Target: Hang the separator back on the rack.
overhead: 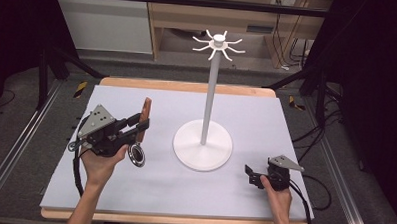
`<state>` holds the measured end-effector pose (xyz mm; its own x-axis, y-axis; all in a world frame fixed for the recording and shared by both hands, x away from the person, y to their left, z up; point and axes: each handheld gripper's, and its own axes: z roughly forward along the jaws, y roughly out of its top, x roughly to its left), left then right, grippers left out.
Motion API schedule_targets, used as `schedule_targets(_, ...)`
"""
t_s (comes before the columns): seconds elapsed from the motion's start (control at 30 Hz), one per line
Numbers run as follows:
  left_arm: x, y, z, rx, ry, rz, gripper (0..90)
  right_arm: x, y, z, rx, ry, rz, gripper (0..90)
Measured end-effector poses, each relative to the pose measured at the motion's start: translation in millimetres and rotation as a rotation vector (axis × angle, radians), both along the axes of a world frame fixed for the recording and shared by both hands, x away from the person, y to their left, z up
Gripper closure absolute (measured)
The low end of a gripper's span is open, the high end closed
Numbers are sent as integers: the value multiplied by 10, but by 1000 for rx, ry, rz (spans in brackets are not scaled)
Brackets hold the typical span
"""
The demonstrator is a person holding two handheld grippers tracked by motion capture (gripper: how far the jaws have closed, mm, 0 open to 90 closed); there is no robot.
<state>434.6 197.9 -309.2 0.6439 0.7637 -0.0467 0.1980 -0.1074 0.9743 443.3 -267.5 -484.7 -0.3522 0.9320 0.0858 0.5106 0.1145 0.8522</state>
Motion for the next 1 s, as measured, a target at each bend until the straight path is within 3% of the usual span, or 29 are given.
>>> schedule_targets(0.27,15,-97,162,-13,-29,-13,674,-6,-14,2,18,-14,-9,53)
schedule_targets(0.67,6,-212,417,4,-80,-20,674,6,10,-6,-2,-4,-2,53)
schedule_targets(1.0,66,-314,565,-5,-98,-33,674,5,16,-4,1,0,3,53)
